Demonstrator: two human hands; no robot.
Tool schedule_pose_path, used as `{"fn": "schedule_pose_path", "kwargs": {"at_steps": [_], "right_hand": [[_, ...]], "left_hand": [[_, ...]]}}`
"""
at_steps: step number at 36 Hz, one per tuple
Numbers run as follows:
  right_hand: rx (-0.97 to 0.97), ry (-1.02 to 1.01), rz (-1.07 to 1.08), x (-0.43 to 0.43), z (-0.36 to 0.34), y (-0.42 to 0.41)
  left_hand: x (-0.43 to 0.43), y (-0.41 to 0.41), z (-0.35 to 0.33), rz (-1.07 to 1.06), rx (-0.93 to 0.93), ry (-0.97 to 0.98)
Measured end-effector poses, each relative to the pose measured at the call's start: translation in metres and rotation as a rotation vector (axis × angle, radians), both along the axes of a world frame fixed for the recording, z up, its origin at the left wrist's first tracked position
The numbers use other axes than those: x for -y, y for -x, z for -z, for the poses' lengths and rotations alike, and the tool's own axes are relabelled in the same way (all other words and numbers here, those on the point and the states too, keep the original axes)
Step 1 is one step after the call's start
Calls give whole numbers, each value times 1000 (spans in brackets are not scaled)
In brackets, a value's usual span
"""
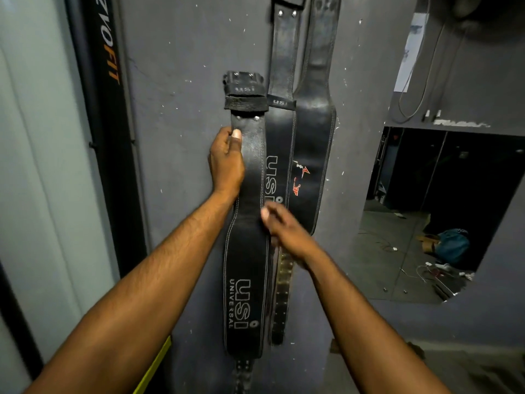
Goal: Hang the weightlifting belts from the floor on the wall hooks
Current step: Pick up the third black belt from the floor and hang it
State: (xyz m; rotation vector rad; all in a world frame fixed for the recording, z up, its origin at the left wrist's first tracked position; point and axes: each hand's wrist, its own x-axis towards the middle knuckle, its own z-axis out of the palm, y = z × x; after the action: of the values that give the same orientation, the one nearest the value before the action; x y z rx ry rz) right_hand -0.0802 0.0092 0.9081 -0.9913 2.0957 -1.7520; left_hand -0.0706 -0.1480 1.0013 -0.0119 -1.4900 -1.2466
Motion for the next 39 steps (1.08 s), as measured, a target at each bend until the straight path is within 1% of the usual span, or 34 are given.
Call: {"fn": "schedule_pose_path", "kwargs": {"at_steps": [4,5,7,9,10,13,14,16,18,21,25,27,30,32,35,37,39], "right_hand": [[-220,356,196,36,-64,-1],[-238,441,255,44,-71,0],[-216,555,293,53,-76,4],[-193,589,276,54,-74,6],[-188,590,272,52,-74,6],[-136,629,220,45,-77,8],[-111,650,198,42,-77,8],[-89,666,179,37,-79,10],[-87,640,180,34,-82,9],[-120,594,183,37,-84,7],[-148,609,180,38,-86,5],[-155,618,193,38,-88,7],[-165,628,224,36,-92,9],[-154,630,259,34,-97,10],[-140,659,254,33,-102,11],[-136,682,250,34,-101,17],[-112,707,245,33,-100,25]], "left_hand": [[-25,-6,2,14,36,88],[-27,-6,1,13,50,104],[-26,-8,-3,10,81,159],[-18,-13,-5,74,144,235],[-15,-18,-3,150,186,274],[3,-28,27,505,341,358],[9,-32,42,590,418,393],[22,-32,72,642,592,442],[24,-28,95,586,702,392],[24,-22,114,485,682,307],[17,-28,113,448,605,285],[14,-36,110,499,621,272],[23,-42,118,628,736,265],[24,-45,122,679,743,251],[14,-44,121,564,671,188],[10,-40,123,481,631,189],[10,-39,122,466,629,189]]}}
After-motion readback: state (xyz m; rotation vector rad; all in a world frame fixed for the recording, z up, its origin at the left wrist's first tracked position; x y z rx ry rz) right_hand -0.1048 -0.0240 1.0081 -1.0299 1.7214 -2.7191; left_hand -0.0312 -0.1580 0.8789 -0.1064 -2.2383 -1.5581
